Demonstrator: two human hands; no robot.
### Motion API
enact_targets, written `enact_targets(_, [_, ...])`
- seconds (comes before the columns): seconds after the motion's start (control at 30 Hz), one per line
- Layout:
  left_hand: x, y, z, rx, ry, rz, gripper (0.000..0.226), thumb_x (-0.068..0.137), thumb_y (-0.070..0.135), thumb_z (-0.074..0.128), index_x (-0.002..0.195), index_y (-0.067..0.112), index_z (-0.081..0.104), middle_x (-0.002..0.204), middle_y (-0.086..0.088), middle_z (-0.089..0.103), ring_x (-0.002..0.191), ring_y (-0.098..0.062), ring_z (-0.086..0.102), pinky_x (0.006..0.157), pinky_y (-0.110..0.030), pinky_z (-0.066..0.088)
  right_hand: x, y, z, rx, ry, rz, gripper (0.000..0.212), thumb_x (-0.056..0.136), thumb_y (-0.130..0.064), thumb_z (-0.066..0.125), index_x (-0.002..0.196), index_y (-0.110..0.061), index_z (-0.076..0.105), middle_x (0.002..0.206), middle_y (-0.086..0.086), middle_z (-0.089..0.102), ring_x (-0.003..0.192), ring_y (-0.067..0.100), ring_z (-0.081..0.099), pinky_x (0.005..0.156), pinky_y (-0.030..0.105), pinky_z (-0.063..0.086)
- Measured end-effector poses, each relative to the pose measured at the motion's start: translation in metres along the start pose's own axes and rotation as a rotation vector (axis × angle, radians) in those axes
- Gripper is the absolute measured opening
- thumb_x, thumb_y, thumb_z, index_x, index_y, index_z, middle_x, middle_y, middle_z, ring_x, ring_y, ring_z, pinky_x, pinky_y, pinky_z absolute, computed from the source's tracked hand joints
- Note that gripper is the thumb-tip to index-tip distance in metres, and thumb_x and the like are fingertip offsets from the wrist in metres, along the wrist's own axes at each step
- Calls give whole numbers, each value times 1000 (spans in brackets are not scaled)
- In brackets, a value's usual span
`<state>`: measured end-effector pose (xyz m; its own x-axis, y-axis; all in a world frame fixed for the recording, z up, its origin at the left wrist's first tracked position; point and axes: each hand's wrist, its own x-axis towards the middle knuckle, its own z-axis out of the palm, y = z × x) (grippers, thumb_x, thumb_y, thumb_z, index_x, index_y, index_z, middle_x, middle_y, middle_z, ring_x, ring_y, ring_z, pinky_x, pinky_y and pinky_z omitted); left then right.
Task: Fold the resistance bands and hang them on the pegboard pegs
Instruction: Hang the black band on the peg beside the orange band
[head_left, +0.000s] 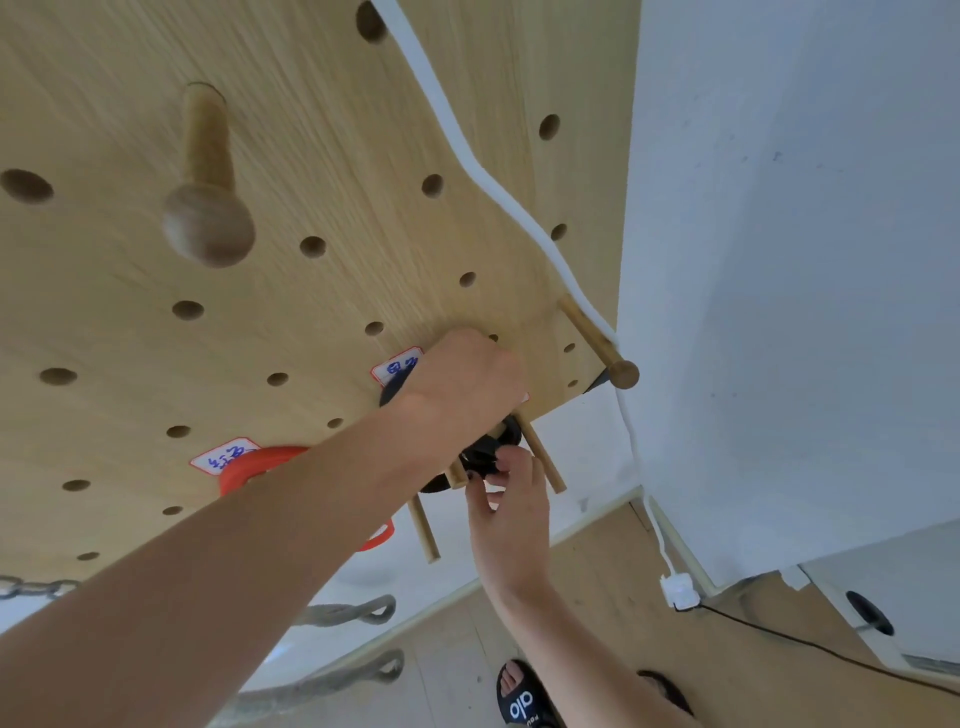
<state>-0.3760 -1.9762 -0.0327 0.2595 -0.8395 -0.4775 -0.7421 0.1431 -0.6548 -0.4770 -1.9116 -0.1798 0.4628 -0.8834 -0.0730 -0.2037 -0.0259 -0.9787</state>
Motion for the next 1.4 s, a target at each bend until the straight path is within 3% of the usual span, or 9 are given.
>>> enact_targets(0.17, [6, 0, 1, 41, -40, 59, 44, 78, 10, 83, 71, 21, 41, 81, 4, 53, 70, -15, 54, 45, -32, 22, 5, 4, 5, -112, 36, -9, 27, 99, -21, 63, 125, -17, 56, 113, -6, 53, 94, 9, 60, 78, 26, 57])
enact_targets(0.33, [1, 0, -4, 113, 10, 126, 44, 90, 5, 69, 70, 15, 32, 74, 0, 37, 74, -17, 50, 47, -32, 21, 8, 8, 8, -213, 13, -47, 12, 103, -20, 56, 113, -17, 62, 98, -4, 56, 78, 9, 58, 62, 12, 42])
enact_targets(0.5, [-12, -7, -13, -77, 141, 139, 15, 94, 5, 58, 96, 19, 54, 75, 3, 36, 84, -19, 55, 59, -32, 32, 3, 11, 12, -252, -57, -91, 15, 102, -17, 60, 114, -15, 66, 107, 0, 61, 85, 10, 64, 74, 13, 48])
enact_targets(0.63, [-53, -25, -4, -474, 511, -15, 14, 100, 20, 54, 107, 20, 65, 93, 5, 61, 78, -19, 63, 58, -34, 50, 6, 13, 16, -270, -89, -121, 11, 101, -15, 60, 110, -13, 65, 109, 3, 63, 86, 16, 65, 71, 14, 43])
enact_targets(0.8, [-118, -14, 34, -986, 951, -427, 7, 100, 13, 60, 102, 14, 67, 72, 14, 49, 54, -9, 45, 50, -26, 43, 13, 17, 20, -295, -80, -176, 13, 100, -15, 61, 112, -14, 66, 112, 2, 62, 90, 16, 66, 80, 25, 59])
enact_targets(0.97, [-126, 43, 80, -1159, 735, -878, 14, 97, 18, 61, 106, 23, 52, 74, 16, 57, 66, -17, 53, 71, -37, 43, 20, 19, 22, -313, -48, -212, 7, 98, -9, 63, 103, -10, 67, 90, -2, 62, 74, 8, 53, 65, 8, 41])
enact_targets(1.03, [-117, 56, 92, -1215, 670, -871, 26, 92, 14, 68, 109, 17, 50, 92, 4, 63, 74, -20, 61, 61, -27, 41, 19, 22, 22, -333, -30, -220, 5, 94, -7, 67, 99, -9, 65, 84, -6, 58, 68, 8, 49, 59, 8, 35])
enact_targets(1.1, [-107, 59, 93, -1258, 643, -874, 31, 89, 12, 72, 109, 13, 48, 104, -5, 60, 79, -28, 63, 52, -32, 45, 17, 25, 22, -375, -21, -250, 11, 90, -6, 72, 96, -9, 63, 80, -3, 58, 62, 11, 49, 53, 15, 37])
enact_targets(1.4, [-78, 76, 96, -1137, 653, -1031, 45, 81, 24, 83, 99, 13, 43, 103, -12, 53, 68, -37, 57, 54, -41, 50, 20, 25, 24, -459, -1, -345, 19, 84, -5, 78, 94, -11, 63, 70, -1, 59, 50, 15, 53, 42, 24, 43])
